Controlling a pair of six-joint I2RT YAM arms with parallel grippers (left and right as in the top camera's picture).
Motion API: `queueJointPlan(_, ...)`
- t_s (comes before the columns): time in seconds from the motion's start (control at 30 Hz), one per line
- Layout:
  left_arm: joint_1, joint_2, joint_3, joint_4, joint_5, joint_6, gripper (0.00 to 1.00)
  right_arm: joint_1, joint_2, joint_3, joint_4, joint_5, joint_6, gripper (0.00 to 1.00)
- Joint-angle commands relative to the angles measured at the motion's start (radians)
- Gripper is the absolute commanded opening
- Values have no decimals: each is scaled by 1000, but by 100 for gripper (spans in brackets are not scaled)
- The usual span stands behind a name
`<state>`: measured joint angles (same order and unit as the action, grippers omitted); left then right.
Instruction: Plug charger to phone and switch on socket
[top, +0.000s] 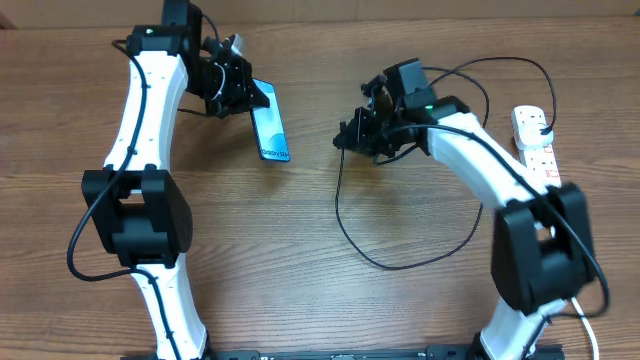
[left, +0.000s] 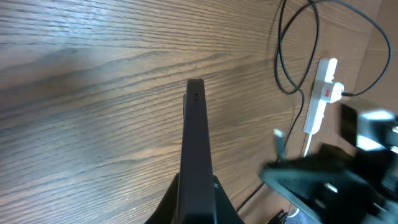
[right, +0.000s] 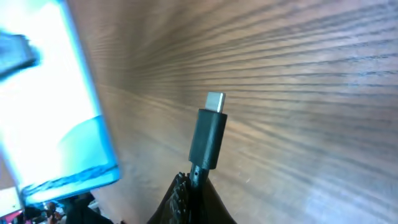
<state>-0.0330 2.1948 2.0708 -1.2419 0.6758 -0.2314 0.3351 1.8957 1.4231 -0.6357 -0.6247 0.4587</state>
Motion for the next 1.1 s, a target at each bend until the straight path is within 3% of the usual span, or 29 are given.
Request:
queueJointPlan(0.0,-15,-11,13,-3,31,25,4,-5,-107,5,-9,-39,-72,4)
queueJointPlan(0.23,-18,-11,13,15,196,31,4,-5,-275,5,-79,-63,-94,4)
queueJointPlan(0.5,-18,-11,13,184,573,-9,4,4,-369,5,-144,-111,-101,4)
queueJointPlan(0.73,-18,-11,13,408,700,-246,4,59,-370,3,-109,-111,-96,4)
queueJointPlan(1.07,-18,-11,13,738,704,-686,4,123,-370,3,21,-114,-26,4)
